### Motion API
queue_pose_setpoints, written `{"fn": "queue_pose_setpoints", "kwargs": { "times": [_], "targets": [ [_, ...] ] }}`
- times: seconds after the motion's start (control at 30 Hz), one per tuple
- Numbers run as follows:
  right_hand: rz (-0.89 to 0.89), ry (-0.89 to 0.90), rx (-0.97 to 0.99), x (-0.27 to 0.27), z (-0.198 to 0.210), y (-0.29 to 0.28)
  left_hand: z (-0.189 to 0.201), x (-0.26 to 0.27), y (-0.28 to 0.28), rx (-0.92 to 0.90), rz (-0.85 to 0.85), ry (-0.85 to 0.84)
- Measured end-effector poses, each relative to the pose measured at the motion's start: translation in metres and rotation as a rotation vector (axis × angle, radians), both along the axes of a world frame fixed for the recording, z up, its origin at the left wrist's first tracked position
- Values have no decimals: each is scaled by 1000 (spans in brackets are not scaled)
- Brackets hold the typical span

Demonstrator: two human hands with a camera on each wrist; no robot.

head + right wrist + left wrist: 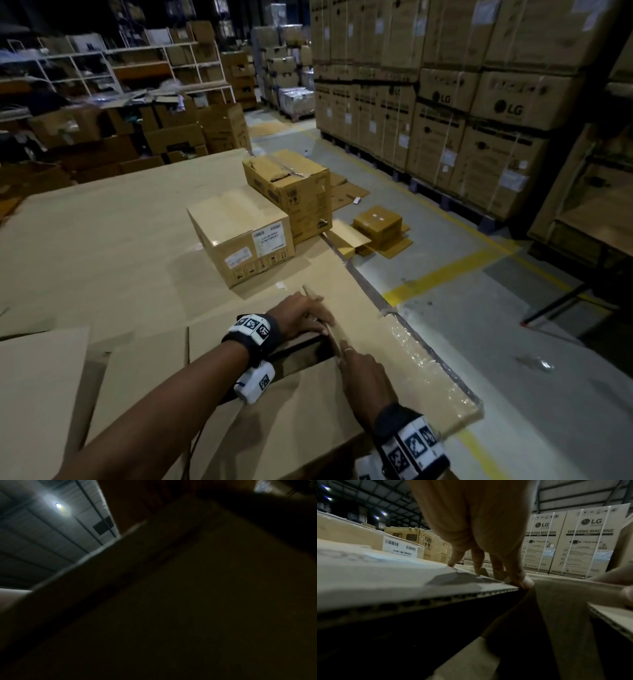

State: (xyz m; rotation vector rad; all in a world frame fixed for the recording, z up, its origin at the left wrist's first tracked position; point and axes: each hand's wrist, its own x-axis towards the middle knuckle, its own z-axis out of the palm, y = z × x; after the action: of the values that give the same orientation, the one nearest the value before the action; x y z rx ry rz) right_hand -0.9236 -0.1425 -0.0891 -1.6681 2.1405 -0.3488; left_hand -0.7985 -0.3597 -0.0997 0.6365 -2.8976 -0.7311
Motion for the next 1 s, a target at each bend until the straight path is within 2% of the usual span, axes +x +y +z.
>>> {"fn": "queue_pose_setpoints", "kwargs": {
  "times": [0.27,0.33,0.43,0.5,0.57,0.63,0.77,0.87,1.0],
  "targets": [
    [-14,-22,-2,-1,-4,1,18,1,17,12,103,-48],
    [63,-62,10,-4,-5,4,27,4,21,44,144,-86],
    [192,-65,-38,-6,10,6,52,11,34,-7,173,-118],
    [314,-18,-122,-2,23,4,72,27,50,-47,194,-133],
    [456,-14,-157,10,29,-1,86,56,71,-11,265,-193],
    [562,-40,-92,23,30,-7,84,90,93,48,309,-271],
    [670,49,6,34,25,-13,67,139,137,95,371,-377],
    [685,99,36,36,35,-12,59,154,161,59,509,-278],
    [653,167,-88,43,60,6,66,164,183,-58,636,-26]
  ]
}}
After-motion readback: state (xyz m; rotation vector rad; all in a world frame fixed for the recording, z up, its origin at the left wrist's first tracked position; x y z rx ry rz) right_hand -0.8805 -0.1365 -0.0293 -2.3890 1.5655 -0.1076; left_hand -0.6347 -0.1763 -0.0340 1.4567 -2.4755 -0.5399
